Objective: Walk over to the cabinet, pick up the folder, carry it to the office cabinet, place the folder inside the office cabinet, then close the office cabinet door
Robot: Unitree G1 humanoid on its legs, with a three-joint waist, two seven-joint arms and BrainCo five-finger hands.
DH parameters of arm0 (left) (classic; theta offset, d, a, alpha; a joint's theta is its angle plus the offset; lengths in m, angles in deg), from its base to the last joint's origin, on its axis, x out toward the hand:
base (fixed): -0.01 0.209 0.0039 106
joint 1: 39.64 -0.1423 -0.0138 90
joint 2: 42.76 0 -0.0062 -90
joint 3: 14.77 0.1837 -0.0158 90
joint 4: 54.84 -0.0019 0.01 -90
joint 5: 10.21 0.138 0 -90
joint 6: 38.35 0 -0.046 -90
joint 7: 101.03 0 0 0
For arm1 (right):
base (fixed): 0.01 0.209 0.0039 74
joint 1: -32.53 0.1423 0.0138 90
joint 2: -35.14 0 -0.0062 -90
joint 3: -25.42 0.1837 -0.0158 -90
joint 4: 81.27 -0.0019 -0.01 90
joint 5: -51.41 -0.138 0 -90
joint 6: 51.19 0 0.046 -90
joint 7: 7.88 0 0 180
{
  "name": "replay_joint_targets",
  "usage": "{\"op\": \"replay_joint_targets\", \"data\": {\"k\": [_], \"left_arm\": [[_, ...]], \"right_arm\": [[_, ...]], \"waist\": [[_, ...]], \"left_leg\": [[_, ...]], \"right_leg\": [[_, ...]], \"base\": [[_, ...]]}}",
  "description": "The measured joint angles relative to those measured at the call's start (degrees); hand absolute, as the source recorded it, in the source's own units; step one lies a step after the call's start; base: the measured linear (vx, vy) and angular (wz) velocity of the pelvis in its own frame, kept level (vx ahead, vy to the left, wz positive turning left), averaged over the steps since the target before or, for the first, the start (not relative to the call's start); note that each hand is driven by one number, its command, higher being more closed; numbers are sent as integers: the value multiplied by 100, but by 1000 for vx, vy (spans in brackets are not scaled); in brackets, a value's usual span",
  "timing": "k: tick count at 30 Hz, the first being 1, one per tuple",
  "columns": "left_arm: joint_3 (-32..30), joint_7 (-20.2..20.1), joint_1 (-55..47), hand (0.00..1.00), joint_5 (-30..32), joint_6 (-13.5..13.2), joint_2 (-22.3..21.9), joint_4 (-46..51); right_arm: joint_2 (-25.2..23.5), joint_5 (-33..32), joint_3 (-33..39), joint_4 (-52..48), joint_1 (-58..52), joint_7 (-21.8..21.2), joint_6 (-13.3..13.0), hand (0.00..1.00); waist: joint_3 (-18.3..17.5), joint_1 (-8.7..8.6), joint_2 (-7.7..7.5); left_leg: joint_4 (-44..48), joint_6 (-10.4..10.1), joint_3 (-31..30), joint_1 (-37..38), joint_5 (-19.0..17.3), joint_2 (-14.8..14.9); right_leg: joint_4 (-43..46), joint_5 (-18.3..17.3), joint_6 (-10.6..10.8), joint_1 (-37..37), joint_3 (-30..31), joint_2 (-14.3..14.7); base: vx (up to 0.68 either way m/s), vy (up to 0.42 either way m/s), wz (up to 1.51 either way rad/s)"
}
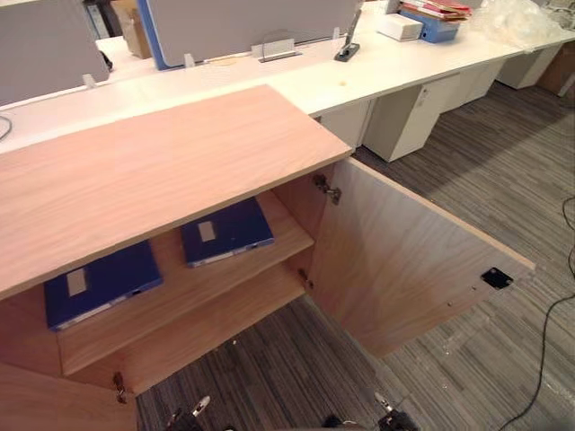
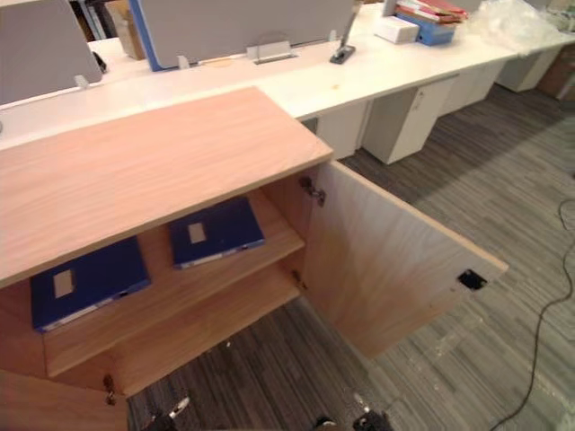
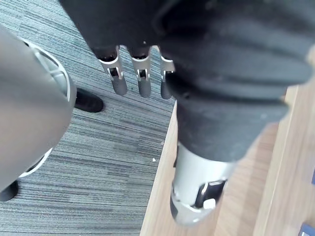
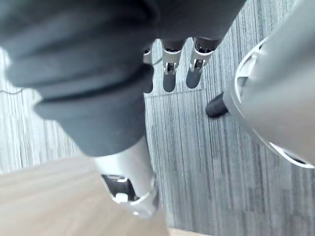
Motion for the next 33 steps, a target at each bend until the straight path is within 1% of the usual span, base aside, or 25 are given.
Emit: {"op": "replay_joint_targets", "data": {"k": [1,2,3,4,6,8,10,12,13,15,16,19,20,23,25,26,28,29,32,33], "left_arm": [[0,56,-1,0,-4,7,2,-3],[0,80,-10,0,-10,13,5,-6],[5,131,-32,0,-92,17,14,-9],[6,172,-47,0,-238,15,18,-16],[14,205,-75,0,-373,14,11,-54],[51,233,-122,0,-368,14,8,-52],[79,264,-128,0,-368,20,17,-48],[250,306,-161,0,-369,24,61,-41],[352,314,-178,0,-372,27,88,-41],[531,319,-227,0,-388,30,138,-34],[598,319,-259,0,-439,40,161,-35],[759,318,-361,0,-492,43,208,22],[808,318,-383,0,-491,44,243,28],[961,315,-493,0,-485,48,323,72],[1032,313,-573,0,-468,59,395,67],[1061,312,-583,0,-464,61,409,67],[1132,304,-662,0,-442,63,415,68],[1157,302,-676,0,-439,66,415,67],[1177,297,-740,0,-440,87,414,67],[1181,296,-750,0,-440,87,414,67]], "right_arm": [[-3,-181,80,11,58,115,-77,0],[-3,-267,106,11,85,169,-100,0],[19,-374,122,17,126,266,-158,0],[42,-479,126,17,172,368,-241,0],[67,-499,215,11,218,504,-306,0],[64,-508,298,-91,267,621,-318,0],[67,-507,334,-493,263,744,-324,0],[86,-513,348,-904,247,845,-408,0],[123,-759,353,-1132,254,851,-556,0],[185,-1091,436,-1375,327,842,-712,0],[225,-1313,536,-1493,389,835,-833,0],[335,-1625,699,-1782,529,835,-988,0],[349,-1632,785,-1874,614,837,-1028,0],[613,-1631,777,-2054,924,842,-1127,0],[984,-1624,704,-2055,1308,844,-1155,0],[1092,-1621,652,-2055,1378,843,-1162,0],[1494,-1617,306,-2053,1689,799,-1165,0],[1586,-1616,242,-2044,1778,773,-1164,0],[2045,-1616,-26,-1669,2298,645,-1162,0],[2125,-1621,-61,-1537,2394,629,-1162,0]], "waist": [[-4,12,3],[-6,12,3],[-13,10,4],[-15,7,3],[-25,6,22],[-44,20,27],[-46,13,32],[-75,9,24],[-95,5,31],[-102,2,37],[-109,1,37],[-110,-3,40],[-111,-6,39],[-114,-3,45],[-106,-7,60],[-99,1,64],[-78,9,120],[-63,8,140],[-20,22,212],[-13,30,223]], "left_leg": [[-6,-34,27,-4,-2,66],[-6,-40,20,-3,-1,93],[-5,-59,-2,10,-8,131],[-5,-64,-34,40,-12,132],[10,-89,-41,150,-37,128],[41,-99,-49,224,-83,126],[94,-94,-55,274,-191,121],[120,-83,-95,287,-245,81],[121,-69,-172,277,-264,33],[125,-37,-331,268,-326,-25],[125,-18,-354,269,-340,-72],[132,8,-520,260,-401,-179],[135,18,-558,248,-410,-205],[186,42,-689,161,-424,-270],[190,55,-918,80,-430,-303],[190,55,-934,76,-430,-305],[193,57,-983,85,-430,-311],[193,58,-993,83,-431,-312],[192,61,-1075,69,-428,-322],[191,61,-1124,66,-428,-327]], "right_leg": [[-317,159,73,100,42,145],[-509,256,62,182,52,216],[-901,448,44,334,110,347],[-1172,578,34,477,154,399],[-1293,624,31,601,267,420],[-1293,624,32,623,383,420],[-1294,637,41,627,497,416],[-1297,664,68,613,606,386],[-1298,694,85,583,633,349],[-1313,727,124,560,706,305],[-1331,744,141,544,723,259],[-1336,762,171,515,728,165],[-1336,781,200,505,728,143],[-1336,832,240,417,745,81],[-1335,894,259,346,754,69],[-1335,895,261,348,747,66],[-1334,899,259,360,741,63],[-1334,903,259,361,740,63],[-1332,921,258,377,730,61],[-1332,921,259,382,716,59]], "base": [[86,-125,-27],[100,-149,-33],[97,-133,-30],[60,-80,-31],[80,-31,-31],[50,-6,-31],[-7,22,-26],[-31,35,-19],[-40,34,-11],[-55,44,-9],[-69,52,-2],[-91,71,3],[-69,56,3],[-45,32,-5],[-18,8,-4],[-24,13,7],[-13,9,2],[0,0,0],[-10,2,1],[-35,4,9]]}}
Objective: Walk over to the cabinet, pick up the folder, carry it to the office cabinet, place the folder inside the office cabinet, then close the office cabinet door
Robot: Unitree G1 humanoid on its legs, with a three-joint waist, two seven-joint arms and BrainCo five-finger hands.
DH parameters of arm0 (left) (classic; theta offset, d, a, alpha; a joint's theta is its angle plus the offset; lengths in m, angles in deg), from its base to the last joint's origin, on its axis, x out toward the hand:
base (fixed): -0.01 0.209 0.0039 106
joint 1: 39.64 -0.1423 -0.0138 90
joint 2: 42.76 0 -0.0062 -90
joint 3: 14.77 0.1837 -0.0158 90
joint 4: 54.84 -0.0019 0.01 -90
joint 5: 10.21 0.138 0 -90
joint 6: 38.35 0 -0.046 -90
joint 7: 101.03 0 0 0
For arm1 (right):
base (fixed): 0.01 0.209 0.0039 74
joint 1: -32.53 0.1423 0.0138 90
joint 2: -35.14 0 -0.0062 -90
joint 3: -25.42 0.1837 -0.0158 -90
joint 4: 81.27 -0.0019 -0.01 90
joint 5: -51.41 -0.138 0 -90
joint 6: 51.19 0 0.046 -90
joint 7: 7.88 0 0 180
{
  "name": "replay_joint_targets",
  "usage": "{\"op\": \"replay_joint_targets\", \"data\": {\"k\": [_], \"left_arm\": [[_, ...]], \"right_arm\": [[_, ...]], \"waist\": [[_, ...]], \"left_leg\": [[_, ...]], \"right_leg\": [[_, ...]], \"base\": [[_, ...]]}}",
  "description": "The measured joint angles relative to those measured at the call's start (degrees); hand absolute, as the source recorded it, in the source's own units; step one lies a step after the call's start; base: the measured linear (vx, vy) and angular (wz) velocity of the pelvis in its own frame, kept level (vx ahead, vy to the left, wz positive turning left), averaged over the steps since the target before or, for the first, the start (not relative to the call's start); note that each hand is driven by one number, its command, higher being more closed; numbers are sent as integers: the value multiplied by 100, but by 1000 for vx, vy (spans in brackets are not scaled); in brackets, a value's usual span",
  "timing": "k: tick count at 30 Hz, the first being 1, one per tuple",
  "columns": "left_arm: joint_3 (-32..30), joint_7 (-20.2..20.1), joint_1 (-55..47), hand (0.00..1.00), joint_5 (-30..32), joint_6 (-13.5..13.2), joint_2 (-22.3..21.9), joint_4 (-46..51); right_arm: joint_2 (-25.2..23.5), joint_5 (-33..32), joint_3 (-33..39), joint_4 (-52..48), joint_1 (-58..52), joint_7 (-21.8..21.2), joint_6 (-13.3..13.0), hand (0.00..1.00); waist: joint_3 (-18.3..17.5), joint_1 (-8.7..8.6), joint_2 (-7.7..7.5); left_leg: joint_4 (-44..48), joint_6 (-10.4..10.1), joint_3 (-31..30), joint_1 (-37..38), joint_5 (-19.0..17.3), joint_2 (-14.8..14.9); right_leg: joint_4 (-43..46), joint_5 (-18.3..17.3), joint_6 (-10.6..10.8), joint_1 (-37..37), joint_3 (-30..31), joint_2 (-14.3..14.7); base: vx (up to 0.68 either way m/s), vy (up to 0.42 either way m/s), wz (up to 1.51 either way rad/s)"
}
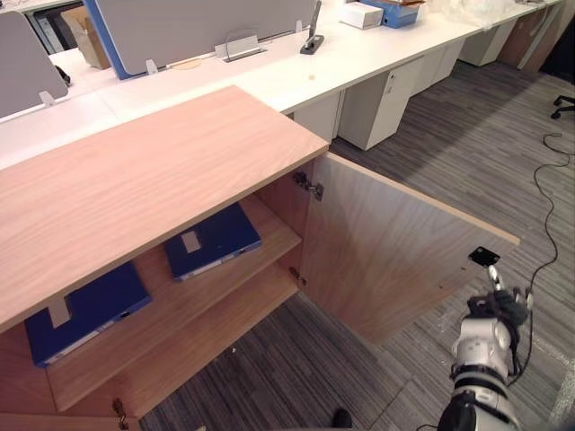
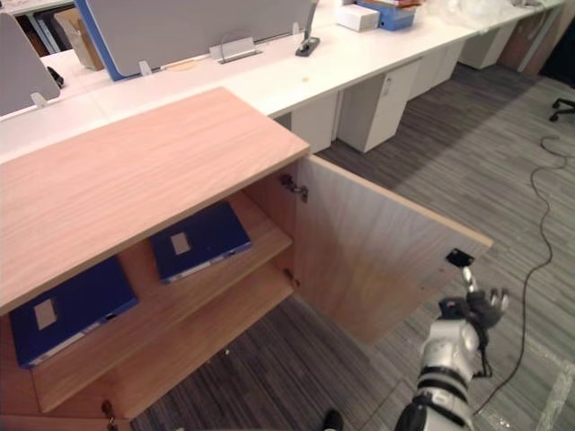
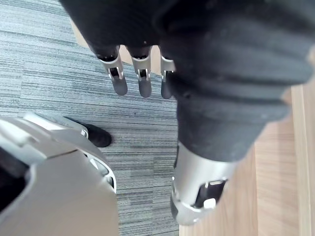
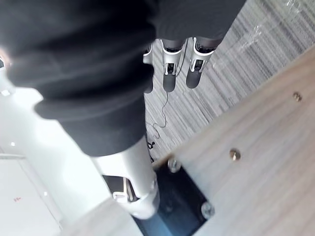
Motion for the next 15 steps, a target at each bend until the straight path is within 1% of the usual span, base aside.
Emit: {"op": "replay_joint_targets", "data": {"k": [2,3,4,7,9,11,13,15], "left_arm": [[127,-6,-45,0,-24,3,10,-1],[152,-6,-46,0,-27,5,7,-1],[234,-14,-54,0,-54,7,2,-3],[242,-38,-57,0,-127,6,8,0],[248,-61,-77,0,-189,4,8,0],[252,-69,-100,0,-258,4,13,0],[253,-76,-132,0,-275,4,14,0],[262,-122,-186,0,-274,5,14,-1]], "right_arm": [[233,-183,-133,412,188,-103,3,0],[274,-256,-135,503,238,-129,1,0],[396,-458,-177,690,364,-219,-3,0],[517,-604,-188,932,506,-353,-2,0],[631,-804,-392,1155,662,-409,-1,0],[740,-903,-585,1327,820,-478,17,0],[819,-898,-708,1376,905,-603,71,0],[915,-876,-1053,1408,922,-768,184,0]], "waist": [[13,-14,16],[19,-24,20],[66,-28,39],[87,-32,49],[119,-52,46],[164,-107,47],[241,-129,48],[254,-155,47]], "left_leg": [[0,15,-138,-64,10,-25],[1,25,-162,-82,17,-34],[1,40,-174,-85,27,-59],[1,60,-186,-97,39,-99],[1,76,-201,-110,49,-133],[16,99,-250,-189,65,-168],[16,117,-302,-221,80,-194],[34,120,-390,-300,89,-201]], "right_leg": [[0,4,1,-9,-89,-24],[0,9,0,-12,-113,-34],[1,27,-11,-10,-123,-55],[1,57,-18,-20,-123,-93],[1,93,-16,-43,-120,-129],[0,123,-33,-108,-120,-157],[1,139,-45,-152,-109,-166],[16,171,-31,-218,-106,-155]], "base": [[-34,6,17],[-49,26,15],[-48,30,7],[-56,39,1],[-70,39,-1],[-90,36,1],[-82,13,-2],[-50,-5,-1]]}}
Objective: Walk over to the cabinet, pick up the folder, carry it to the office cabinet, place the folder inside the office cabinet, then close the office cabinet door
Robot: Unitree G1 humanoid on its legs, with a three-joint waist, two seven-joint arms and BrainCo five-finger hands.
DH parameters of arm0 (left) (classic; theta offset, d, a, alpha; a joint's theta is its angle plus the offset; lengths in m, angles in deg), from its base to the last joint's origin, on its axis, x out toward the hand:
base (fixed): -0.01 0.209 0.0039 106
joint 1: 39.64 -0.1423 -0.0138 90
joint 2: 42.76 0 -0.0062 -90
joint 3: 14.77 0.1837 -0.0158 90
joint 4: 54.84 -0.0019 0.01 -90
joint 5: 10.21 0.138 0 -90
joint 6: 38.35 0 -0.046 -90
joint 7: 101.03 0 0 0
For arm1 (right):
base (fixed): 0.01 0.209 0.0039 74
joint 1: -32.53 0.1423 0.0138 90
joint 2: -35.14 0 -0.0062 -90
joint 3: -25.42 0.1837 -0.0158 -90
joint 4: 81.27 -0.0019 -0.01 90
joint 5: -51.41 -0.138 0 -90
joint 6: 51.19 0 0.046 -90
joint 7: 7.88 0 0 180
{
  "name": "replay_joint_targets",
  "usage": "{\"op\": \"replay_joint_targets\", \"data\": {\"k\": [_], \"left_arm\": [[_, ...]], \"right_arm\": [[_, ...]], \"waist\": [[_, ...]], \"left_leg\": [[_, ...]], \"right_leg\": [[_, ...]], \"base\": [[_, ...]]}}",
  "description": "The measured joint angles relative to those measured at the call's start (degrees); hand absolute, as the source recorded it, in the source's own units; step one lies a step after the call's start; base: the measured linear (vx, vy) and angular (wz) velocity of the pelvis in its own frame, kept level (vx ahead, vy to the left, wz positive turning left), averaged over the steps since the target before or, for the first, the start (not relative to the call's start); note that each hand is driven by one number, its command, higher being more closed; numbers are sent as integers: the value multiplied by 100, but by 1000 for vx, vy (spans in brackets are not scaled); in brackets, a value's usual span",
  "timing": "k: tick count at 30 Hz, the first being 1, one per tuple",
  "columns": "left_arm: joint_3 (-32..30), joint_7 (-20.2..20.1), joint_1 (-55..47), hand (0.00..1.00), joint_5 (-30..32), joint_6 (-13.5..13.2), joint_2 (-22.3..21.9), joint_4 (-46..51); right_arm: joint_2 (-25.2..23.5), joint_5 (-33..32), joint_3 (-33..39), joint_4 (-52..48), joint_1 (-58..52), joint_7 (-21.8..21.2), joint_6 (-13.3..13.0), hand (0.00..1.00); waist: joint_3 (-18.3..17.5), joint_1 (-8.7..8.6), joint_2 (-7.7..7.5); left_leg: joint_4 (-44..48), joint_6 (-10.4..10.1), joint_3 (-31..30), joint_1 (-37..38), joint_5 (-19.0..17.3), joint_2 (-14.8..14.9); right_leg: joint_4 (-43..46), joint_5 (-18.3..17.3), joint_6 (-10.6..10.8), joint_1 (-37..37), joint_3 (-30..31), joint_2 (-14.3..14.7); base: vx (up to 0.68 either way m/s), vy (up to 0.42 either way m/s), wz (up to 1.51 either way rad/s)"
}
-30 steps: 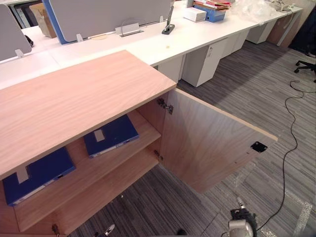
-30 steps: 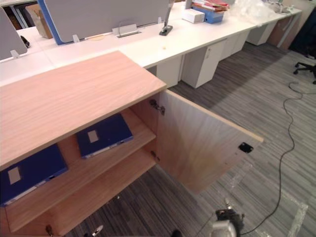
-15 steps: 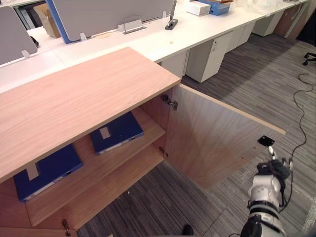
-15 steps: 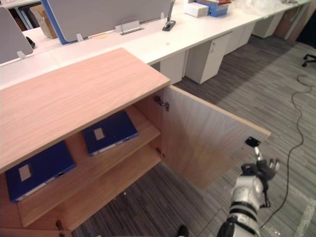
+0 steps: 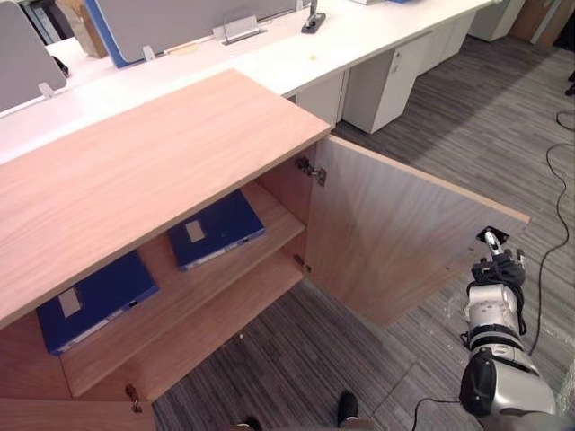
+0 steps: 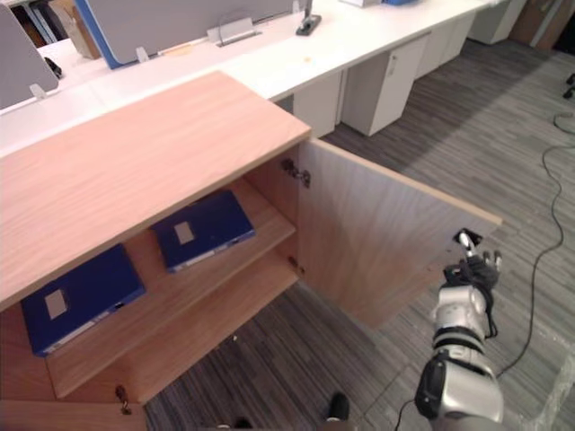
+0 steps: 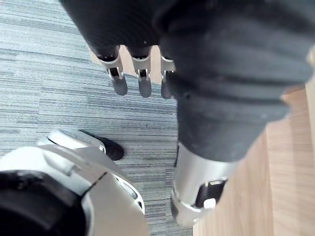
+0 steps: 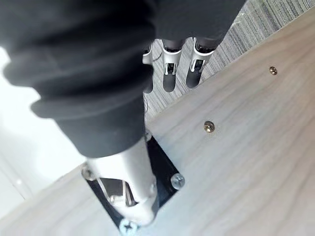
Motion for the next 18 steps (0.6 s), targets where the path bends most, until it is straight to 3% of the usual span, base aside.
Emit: {"op": "replay_joint_targets", "data": {"k": [3,7,10,13,16,18], "left_arm": [[103,-62,-38,0,2,1,9,0],[250,-188,-38,0,45,2,75,4],[383,-283,-50,0,116,7,144,1],[442,-397,-30,0,286,8,253,4],[455,-507,61,0,406,10,304,1],[507,-551,191,0,494,9,322,0]], "right_arm": [[246,433,-519,177,30,-175,180,0],[815,1274,-2224,215,52,-490,581,0],[1049,1334,-3003,35,34,-744,819,0],[1604,1345,-4298,-971,-230,-1260,1067,0],[2055,1450,-5192,-1767,-327,-1790,1201,0],[2393,1625,-6044,-2618,-405,-2426,1253,0]], "waist": [[11,-3,-3],[31,-38,-10],[41,-141,-17],[48,-328,-19],[46,-363,-15],[43,-354,-10]], "left_leg": [[16,-1,-52,0,1,31],[22,-13,-59,0,-4,85],[31,-41,-13,5,-20,137],[66,-108,112,-37,-40,290],[64,-190,234,-33,-30,441],[49,-263,238,8,-10,577]], "right_leg": [[13,5,-5,7,5,43],[14,9,-11,-21,76,116],[13,9,-13,-44,144,171],[11,13,-20,-153,289,335],[13,24,-36,-225,388,491],[12,7,-69,-216,409,640]], "base": [[-19,-8,-2],[-24,-3,-9],[-18,2,-15],[-21,-36,-27],[-15,-70,-31],[-12,-91,-15]]}}
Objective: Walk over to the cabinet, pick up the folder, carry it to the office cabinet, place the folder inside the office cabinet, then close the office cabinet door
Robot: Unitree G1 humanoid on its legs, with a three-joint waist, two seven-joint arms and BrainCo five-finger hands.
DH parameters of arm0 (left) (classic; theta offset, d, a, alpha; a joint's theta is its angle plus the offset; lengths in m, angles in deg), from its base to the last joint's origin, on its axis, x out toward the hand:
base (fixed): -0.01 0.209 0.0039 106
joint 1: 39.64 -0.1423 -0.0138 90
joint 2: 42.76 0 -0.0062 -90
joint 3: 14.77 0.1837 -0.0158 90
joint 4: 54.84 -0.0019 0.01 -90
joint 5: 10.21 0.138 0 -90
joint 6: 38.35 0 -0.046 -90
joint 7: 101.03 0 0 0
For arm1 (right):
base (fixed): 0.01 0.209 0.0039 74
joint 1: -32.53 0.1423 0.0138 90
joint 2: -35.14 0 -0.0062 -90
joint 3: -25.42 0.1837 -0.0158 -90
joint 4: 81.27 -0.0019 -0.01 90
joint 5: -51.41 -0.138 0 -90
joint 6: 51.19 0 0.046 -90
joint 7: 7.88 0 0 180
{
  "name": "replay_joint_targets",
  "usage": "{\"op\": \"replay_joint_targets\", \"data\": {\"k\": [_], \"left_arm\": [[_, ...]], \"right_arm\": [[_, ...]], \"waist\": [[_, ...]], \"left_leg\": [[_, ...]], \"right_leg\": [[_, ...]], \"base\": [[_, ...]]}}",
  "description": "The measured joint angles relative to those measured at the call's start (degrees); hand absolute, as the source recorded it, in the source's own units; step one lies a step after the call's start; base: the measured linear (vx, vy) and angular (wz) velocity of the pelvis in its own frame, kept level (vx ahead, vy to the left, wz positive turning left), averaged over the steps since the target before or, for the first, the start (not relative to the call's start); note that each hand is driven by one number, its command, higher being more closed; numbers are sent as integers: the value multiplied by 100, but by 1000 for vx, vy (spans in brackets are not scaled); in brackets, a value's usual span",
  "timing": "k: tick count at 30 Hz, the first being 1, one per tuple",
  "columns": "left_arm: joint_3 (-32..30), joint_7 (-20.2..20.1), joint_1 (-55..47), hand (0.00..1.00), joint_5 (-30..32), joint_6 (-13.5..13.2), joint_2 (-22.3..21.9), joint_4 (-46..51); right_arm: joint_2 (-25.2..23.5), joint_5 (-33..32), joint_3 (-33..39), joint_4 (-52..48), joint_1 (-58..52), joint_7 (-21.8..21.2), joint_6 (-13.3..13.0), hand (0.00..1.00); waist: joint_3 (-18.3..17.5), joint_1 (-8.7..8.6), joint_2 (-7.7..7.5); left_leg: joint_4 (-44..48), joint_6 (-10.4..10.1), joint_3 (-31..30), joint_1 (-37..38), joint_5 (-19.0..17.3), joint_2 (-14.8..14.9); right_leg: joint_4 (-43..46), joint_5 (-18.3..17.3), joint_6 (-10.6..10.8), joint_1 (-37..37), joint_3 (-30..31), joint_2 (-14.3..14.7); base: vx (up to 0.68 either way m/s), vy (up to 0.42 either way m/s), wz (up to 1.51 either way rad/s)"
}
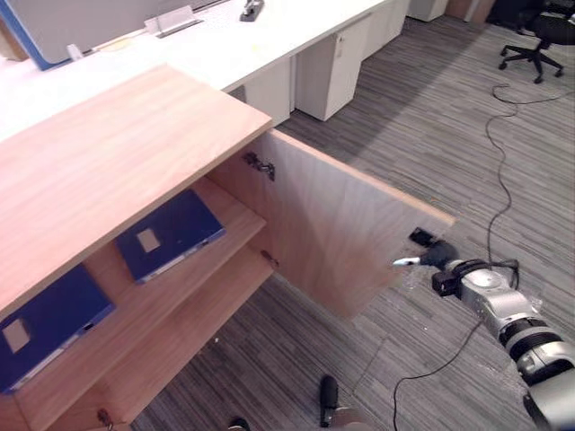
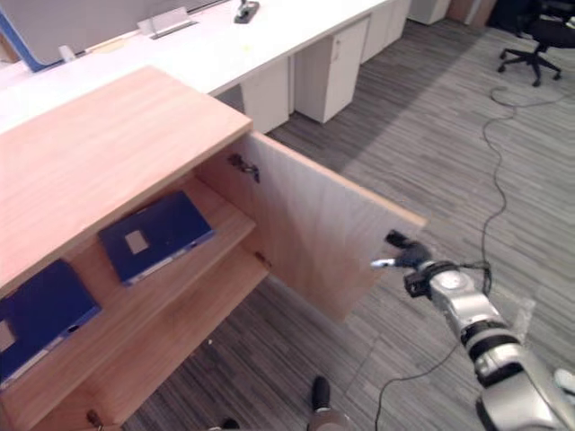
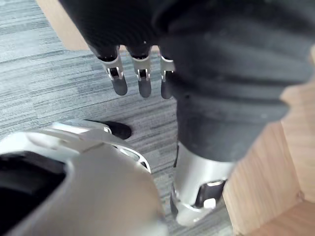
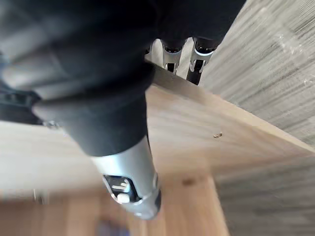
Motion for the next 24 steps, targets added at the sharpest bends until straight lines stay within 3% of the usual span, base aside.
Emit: {"op": "replay_joint_targets", "data": {"k": [3,6,7,8,12,19,24], "left_arm": [[56,-85,138,0,60,-4,21,0],[57,-163,291,0,146,-9,19,-17],[57,-192,345,0,187,-9,14,-18],[57,-194,355,0,189,-9,12,-20],[53,-210,435,0,261,-8,15,-72],[55,-262,471,0,307,-5,108,-126],[101,-319,582,0,304,-6,106,-196]], "right_arm": [[273,180,-856,-1160,-74,-610,-1,0],[92,184,-1578,-1764,160,-1269,51,0],[48,232,-2088,-2115,290,-1725,86,0],[1,223,-2130,-2163,290,-1710,83,0],[-198,662,-2750,-2311,483,-2507,168,0],[-317,1106,-2981,-2311,387,-2767,233,0],[-751,1309,-2986,-2080,251,-2746,219,0]], "waist": [[-16,6,-1],[-26,160,-8],[-77,244,-18],[-93,252,-20],[-186,457,-76],[-406,539,-299],[-452,657,-318]], "left_leg": [[-81,-124,-17,21,75,142],[-94,-134,-73,-13,105,224],[-93,-128,-145,-82,113,245],[-92,-126,-169,-100,119,247],[-200,-163,-254,-108,225,196],[-203,-112,-260,-107,229,66],[-156,-72,-392,-191,237,24]], "right_leg": [[-28,-35,-107,-17,9,137],[-29,-64,-196,-52,3,234],[-28,-61,-224,-87,-41,258],[-27,-59,-229,-98,-61,260],[2,-36,-260,-117,-125,238],[1,-2,-235,-95,-123,109],[-27,18,-225,-56,-227,43]], "base": [[-36,-68,-5],[-35,-62,3],[-11,-49,11],[23,-38,21],[53,7,13],[13,48,2],[-66,31,14]]}}
